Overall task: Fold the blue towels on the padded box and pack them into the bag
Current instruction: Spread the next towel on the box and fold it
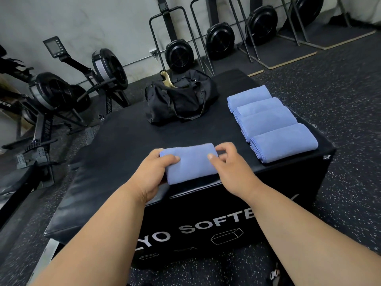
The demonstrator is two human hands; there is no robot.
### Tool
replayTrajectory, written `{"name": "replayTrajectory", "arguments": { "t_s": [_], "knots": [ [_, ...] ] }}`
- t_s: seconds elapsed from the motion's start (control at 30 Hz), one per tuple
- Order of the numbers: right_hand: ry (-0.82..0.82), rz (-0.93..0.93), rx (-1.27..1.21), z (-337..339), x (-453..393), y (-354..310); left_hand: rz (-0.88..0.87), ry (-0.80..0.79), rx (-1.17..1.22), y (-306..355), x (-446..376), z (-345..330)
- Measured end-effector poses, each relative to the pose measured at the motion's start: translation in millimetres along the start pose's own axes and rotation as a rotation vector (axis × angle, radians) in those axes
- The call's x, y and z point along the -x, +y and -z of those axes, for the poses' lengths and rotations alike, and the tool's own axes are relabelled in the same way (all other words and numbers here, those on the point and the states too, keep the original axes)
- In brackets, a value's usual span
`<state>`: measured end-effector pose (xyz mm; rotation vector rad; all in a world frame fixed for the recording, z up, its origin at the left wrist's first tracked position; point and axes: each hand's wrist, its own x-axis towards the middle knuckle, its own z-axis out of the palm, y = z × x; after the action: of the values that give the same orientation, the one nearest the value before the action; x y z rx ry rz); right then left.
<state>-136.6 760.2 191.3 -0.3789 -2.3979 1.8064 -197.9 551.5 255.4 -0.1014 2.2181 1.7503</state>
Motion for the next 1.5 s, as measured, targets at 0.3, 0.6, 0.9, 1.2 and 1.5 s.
{"name": "replayTrajectory", "arguments": {
  "t_s": [0.3, 0.6, 0.9, 1.2, 1.5],
  "knots": [
    [-0.026, -0.173, -0.321, 27, 5, 2, 0.169, -0.123, -0.177, -12, -9, -21],
    [0.345, 0.011, -0.348, 52, 11, -10, -0.041, -0.083, -0.085, 26, -32, -55],
    [0.251, -0.112, -0.341, 70, 14, -2, -0.121, -0.03, 0.111, 113, -89, -123],
    [0.169, -0.057, -0.135, 89, 14, 5, -0.011, -0.206, 0.299, 141, -158, -209],
    [0.106, 0.042, -0.029, 88, 2, 19, 0.144, -0.093, 0.048, 101, -223, -228]
  ]
}}
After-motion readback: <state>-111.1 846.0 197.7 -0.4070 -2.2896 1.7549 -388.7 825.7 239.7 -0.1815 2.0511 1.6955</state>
